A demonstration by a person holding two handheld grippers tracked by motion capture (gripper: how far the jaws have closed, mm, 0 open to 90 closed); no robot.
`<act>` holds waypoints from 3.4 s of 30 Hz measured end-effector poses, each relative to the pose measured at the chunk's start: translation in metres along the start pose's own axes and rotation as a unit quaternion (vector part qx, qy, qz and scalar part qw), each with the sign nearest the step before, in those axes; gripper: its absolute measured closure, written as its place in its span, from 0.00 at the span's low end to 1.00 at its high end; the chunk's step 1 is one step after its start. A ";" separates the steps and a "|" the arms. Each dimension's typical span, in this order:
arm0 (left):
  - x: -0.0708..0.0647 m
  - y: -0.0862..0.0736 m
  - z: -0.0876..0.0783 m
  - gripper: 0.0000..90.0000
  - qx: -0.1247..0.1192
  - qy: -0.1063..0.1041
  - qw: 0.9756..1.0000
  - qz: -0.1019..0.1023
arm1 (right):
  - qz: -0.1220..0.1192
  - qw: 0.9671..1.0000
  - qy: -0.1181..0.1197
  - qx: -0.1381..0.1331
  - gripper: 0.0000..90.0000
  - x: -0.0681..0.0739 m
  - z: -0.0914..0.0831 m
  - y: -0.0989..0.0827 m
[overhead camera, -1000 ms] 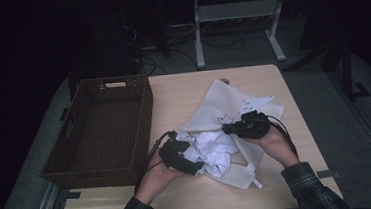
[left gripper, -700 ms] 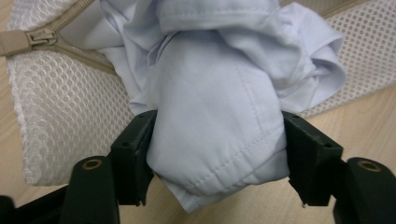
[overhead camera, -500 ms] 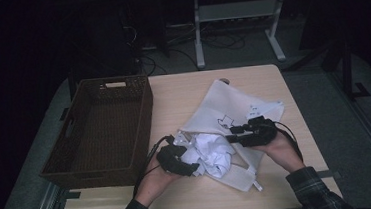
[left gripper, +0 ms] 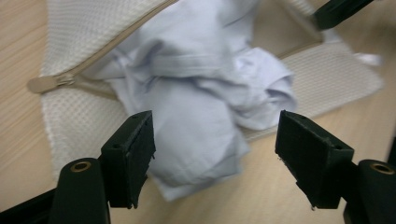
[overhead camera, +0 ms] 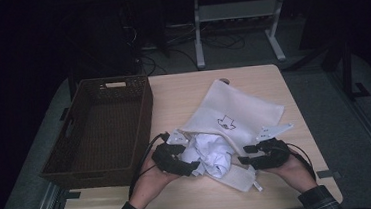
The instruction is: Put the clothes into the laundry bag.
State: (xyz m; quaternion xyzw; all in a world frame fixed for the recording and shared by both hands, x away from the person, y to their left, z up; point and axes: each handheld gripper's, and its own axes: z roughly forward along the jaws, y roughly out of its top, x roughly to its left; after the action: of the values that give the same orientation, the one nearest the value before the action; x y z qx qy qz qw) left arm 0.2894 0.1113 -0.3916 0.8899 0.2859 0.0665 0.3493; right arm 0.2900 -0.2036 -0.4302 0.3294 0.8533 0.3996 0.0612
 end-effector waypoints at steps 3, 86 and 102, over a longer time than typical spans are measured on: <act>-0.012 0.002 0.002 0.31 -0.003 -0.017 1.000 0.008 | 0.003 1.000 -0.009 0.012 0.58 0.000 0.005 -0.003; -0.038 0.046 0.078 0.60 -0.006 -0.008 0.998 0.054 | -0.020 1.000 -0.012 -0.009 0.94 0.000 -0.013 0.004; -0.002 0.032 0.029 0.56 -0.033 0.039 0.998 0.022 | -0.024 1.000 -0.013 -0.006 0.94 0.001 -0.011 0.005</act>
State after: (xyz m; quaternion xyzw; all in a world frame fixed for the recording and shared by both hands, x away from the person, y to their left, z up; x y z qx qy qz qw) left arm 0.3122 0.0744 -0.3915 0.8805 0.2771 0.1180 0.3660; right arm 0.2876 -0.2078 -0.4195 0.3138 0.8577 0.3986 0.0832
